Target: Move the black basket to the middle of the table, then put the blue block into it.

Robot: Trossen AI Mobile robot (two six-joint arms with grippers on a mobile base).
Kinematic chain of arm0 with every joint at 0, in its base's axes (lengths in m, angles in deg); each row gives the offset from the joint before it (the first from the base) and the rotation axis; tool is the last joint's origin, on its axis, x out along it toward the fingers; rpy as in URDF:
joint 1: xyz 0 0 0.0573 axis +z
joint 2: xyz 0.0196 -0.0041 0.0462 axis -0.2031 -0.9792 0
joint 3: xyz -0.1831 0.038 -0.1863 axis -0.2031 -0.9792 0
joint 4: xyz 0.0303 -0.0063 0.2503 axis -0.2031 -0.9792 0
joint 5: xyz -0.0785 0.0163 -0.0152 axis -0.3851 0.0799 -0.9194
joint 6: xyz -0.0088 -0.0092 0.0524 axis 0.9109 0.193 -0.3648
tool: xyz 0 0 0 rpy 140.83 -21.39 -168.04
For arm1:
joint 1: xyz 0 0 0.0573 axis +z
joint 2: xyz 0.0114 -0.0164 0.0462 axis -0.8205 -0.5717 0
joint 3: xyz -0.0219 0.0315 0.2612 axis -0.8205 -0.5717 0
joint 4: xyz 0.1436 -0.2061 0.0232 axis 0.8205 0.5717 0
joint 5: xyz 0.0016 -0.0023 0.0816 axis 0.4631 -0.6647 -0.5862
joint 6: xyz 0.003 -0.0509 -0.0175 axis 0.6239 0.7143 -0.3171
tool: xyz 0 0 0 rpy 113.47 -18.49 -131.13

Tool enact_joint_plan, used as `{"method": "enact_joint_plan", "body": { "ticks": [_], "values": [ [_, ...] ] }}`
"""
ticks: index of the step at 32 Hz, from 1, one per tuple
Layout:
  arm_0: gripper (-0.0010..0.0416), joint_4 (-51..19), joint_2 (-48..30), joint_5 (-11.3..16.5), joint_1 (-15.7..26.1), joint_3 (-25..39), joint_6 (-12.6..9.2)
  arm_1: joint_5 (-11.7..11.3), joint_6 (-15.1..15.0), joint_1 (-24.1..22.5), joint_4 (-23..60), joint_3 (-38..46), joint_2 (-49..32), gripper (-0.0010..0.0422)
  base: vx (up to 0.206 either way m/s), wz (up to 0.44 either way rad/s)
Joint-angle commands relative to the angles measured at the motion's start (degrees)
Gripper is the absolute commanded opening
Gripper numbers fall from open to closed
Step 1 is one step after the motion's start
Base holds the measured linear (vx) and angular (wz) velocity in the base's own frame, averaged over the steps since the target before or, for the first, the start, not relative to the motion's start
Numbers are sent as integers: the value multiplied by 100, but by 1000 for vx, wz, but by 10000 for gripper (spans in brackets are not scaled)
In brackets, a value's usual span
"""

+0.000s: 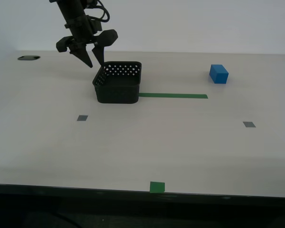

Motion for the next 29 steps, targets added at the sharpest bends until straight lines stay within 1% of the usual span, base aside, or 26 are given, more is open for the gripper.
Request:
{"method": "enact_joint_plan", "body": {
  "ticks": [1,2,5,7,11,13,14,15,19,26,29],
  "values": [
    [2,17,0,7,4,4,4,-254,68,-107,-101,-33,-2,216,0,0],
    [2,17,0,7,4,4,4,-310,68,-136,-125,-33,-2,216,0,0],
    [2,17,0,7,4,4,2,-313,63,-273,-179,-61,-13,208,0,0],
    [3,20,0,7,7,4,2,-343,63,-376,-249,-87,-101,194,0,0],
    [2,13,0,7,9,4,2,-413,76,-420,-302,-101,-197,173,0,0],
    [2,13,0,7,9,4,2,-540,85,-417,-339,-136,-197,168,0,0],
    [2,15,0,7,9,4,2,-708,81,-417,-376,-160,-197,162,0,0],
    [2,15,0,7,9,4,2,-732,61,-415,-372,-164,-197,158,0,0],
    [2,17,0,7,9,4,2,-732,66,-417,-573,-352,-197,148,0,0],
    [2,22,0,7,9,4,2,-730,90,-424,-588,-387,-197,122,0,0],
    [2,22,0,7,9,4,2,-728,210,-437,-612,-391,-197,101,0,0]
  ]
}}
